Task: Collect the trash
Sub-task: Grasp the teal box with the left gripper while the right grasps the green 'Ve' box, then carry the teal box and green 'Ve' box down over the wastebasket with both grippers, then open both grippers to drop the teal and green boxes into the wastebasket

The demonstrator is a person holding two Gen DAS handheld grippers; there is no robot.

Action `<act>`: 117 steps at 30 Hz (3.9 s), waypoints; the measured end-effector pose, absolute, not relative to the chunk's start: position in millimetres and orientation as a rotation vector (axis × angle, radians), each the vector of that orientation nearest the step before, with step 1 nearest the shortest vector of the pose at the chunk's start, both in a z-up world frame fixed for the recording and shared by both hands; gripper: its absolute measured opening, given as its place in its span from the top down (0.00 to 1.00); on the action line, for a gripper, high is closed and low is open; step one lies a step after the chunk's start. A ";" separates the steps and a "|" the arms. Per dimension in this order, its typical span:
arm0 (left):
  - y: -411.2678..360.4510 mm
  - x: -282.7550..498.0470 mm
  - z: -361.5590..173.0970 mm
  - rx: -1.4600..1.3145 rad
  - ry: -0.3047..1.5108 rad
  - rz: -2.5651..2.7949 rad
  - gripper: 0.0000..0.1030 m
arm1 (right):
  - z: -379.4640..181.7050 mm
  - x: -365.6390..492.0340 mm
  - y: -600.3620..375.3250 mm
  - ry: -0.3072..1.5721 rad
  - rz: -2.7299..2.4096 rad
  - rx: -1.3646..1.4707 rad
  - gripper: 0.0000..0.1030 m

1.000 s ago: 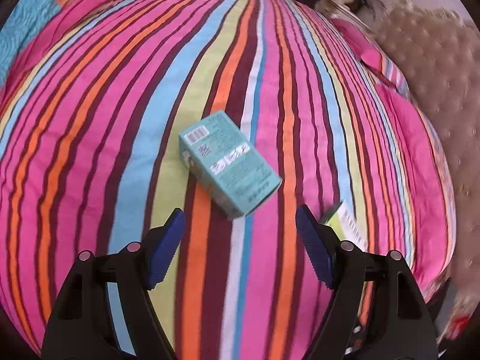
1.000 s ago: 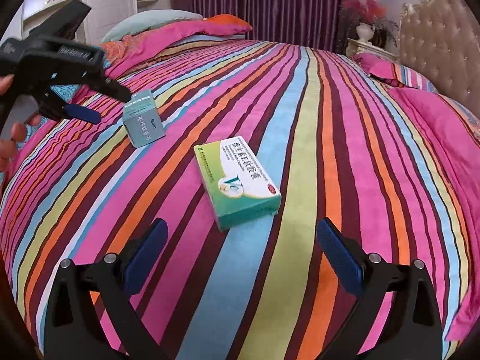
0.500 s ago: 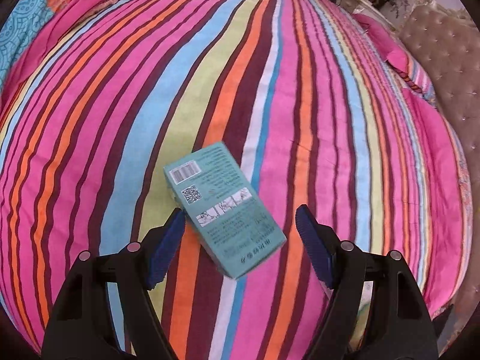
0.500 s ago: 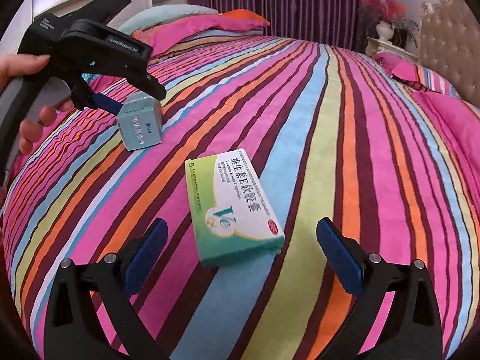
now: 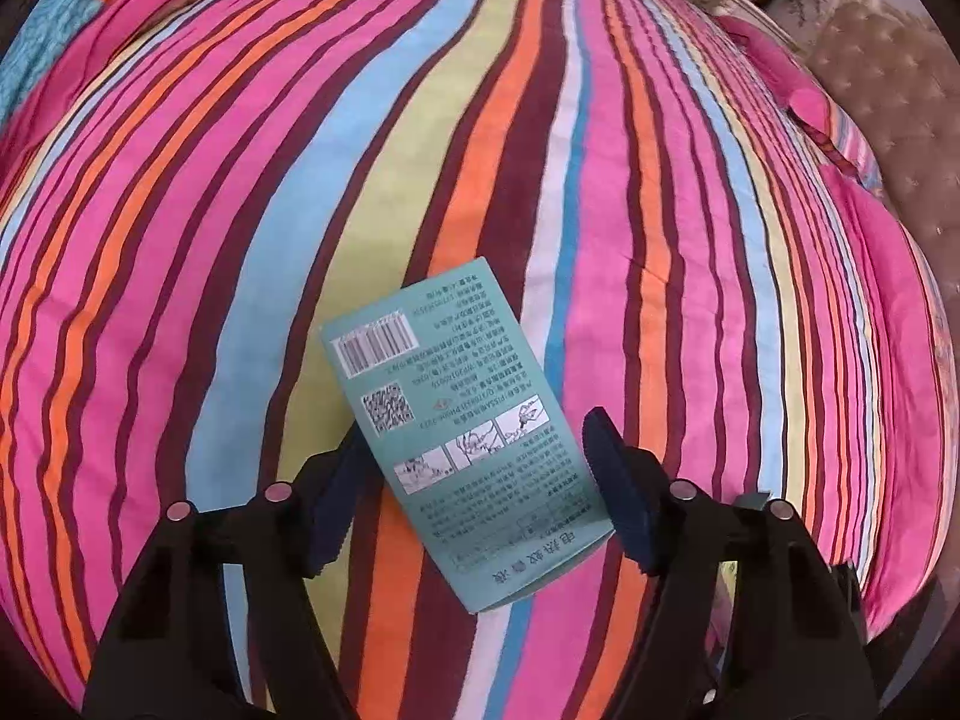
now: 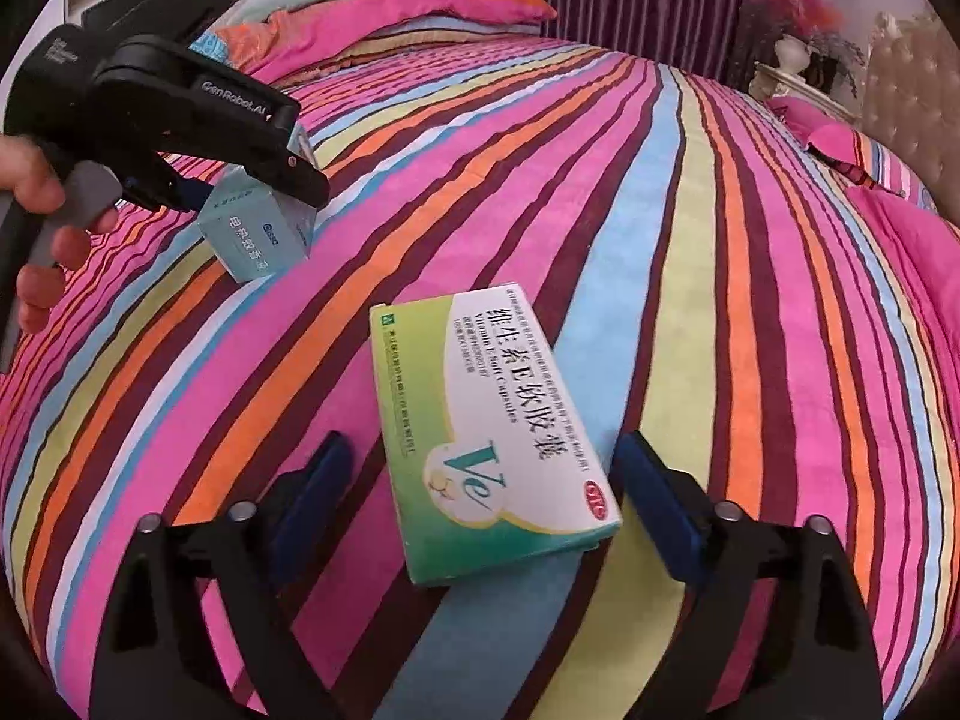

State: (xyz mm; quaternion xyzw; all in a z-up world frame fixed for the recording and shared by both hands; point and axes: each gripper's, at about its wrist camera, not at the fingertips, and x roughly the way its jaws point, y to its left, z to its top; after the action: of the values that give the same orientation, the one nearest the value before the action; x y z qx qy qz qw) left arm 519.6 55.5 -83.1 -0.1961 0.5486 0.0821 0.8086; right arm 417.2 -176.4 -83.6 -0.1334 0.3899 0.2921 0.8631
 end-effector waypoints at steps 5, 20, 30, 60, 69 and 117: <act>53.6 514.6 -80.3 -0.378 1.155 0.116 0.44 | -80.8 418.0 -176.0 0.839 0.592 -0.248 0.42; 53.5 478.3 -65.7 -0.261 1.113 0.029 0.52 | -67.6 401.0 -178.0 0.867 0.467 -0.185 0.43; 56.7 429.6 -56.3 -0.268 1.098 -0.013 0.52 | -63.4 359.8 -173.8 0.883 0.448 -0.110 0.43; 40.7 148.3 -35.6 -0.143 1.008 -0.167 0.52 | -51.0 163.1 -193.8 0.881 0.461 0.133 0.42; 37.2 61.3 -65.8 -0.132 1.059 -0.173 0.52 | -60.4 102.3 -195.9 0.920 0.467 0.138 0.42; -5.7 17.8 -220.7 -0.092 1.601 -0.231 0.22 | -217.2 67.7 -168.9 1.606 0.398 0.195 0.08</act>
State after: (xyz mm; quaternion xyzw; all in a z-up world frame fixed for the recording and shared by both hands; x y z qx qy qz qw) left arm 17.8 -5.7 -220.7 -0.0410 0.7158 -0.1032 0.6894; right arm 67.7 -168.9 -217.2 0.0866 0.7134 0.1767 0.6726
